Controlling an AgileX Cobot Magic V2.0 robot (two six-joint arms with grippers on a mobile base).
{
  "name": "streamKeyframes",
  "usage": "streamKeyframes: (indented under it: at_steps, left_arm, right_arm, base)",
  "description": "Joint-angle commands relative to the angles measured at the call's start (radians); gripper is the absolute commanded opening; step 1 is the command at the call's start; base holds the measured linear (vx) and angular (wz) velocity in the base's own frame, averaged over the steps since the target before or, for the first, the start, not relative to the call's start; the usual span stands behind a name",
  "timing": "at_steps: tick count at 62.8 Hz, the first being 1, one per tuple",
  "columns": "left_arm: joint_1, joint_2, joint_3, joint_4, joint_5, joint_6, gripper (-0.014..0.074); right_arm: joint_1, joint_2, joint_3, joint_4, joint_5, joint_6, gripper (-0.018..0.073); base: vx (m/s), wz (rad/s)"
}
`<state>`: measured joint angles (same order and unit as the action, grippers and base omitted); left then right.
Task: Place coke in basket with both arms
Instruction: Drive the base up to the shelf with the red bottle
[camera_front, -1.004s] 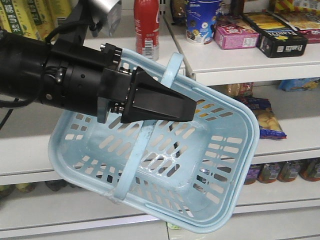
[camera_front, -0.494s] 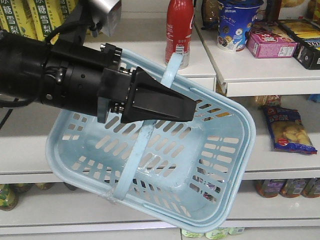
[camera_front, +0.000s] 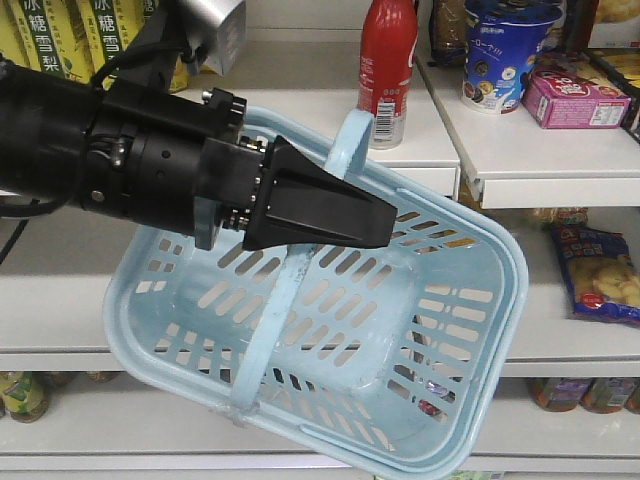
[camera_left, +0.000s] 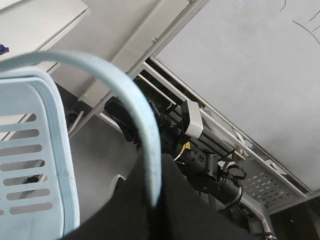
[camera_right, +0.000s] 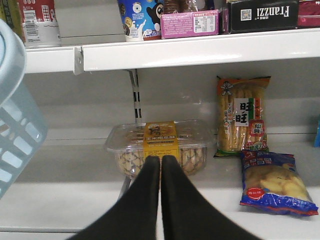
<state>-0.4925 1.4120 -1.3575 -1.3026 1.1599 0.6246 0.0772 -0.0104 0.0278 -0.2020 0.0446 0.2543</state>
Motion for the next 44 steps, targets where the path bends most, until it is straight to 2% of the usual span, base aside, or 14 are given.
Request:
streamKeyframes:
  at_steps: [1,44]
  left_arm:
    - [-0.004,-0.041,-0.025,-0.081,-0.023,0.013,-0.0006]
    - [-0.004,-0.041,-0.025,-0.081,-0.023,0.013,-0.0006]
  right_arm:
    - [-0.006,-0.013,0.008,-0.008,-0.073,-0.002,-0.0005]
    - [-0.006,-0.013,0.008,-0.008,-0.073,-0.002,-0.0005]
  base:
    - [0.04,0.05]
    - [0.03,0.01]
